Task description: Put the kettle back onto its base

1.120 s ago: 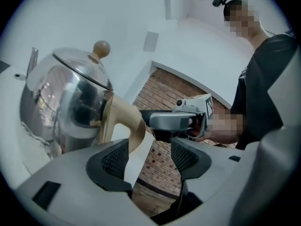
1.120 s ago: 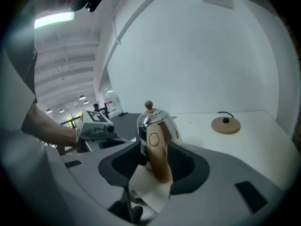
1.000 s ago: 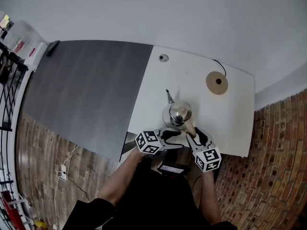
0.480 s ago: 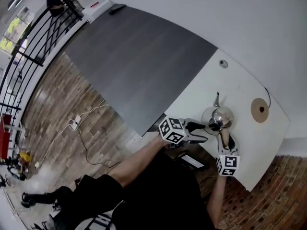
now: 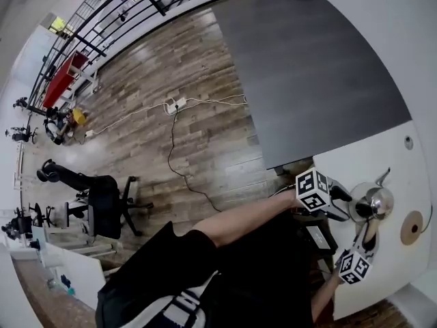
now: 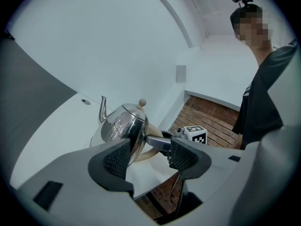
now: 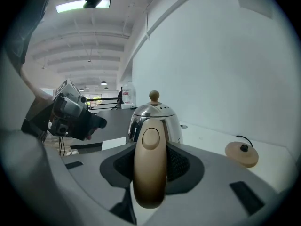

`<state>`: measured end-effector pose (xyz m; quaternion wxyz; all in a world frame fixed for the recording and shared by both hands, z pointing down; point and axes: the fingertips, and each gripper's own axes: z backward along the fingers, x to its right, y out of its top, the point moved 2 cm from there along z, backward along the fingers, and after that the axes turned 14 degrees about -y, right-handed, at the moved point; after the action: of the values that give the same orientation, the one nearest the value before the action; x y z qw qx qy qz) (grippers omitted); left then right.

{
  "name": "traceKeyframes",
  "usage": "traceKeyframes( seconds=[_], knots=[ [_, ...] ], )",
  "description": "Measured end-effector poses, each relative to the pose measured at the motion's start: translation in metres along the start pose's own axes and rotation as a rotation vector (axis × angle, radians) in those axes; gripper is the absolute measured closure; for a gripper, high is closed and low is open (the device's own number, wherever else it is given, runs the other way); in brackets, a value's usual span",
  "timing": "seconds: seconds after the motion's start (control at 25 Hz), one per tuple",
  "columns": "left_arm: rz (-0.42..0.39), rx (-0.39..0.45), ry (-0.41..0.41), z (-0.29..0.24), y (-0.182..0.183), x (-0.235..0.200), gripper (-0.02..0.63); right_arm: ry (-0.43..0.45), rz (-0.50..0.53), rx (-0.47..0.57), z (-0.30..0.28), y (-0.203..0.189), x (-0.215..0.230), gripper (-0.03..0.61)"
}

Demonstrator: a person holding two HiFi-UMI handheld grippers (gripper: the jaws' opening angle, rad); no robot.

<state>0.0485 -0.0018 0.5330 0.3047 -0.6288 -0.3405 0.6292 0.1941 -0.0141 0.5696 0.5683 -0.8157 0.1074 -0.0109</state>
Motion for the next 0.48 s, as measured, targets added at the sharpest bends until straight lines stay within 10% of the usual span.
traceKeyframes(
  seconds=[0.48],
  knots=[
    [0.039,0.041,-0.151,-0.036,0.039,-0.04,0.331,-0.071,-0.061,-0.065,0.011,0.034,0.02,0.445]
  ],
)
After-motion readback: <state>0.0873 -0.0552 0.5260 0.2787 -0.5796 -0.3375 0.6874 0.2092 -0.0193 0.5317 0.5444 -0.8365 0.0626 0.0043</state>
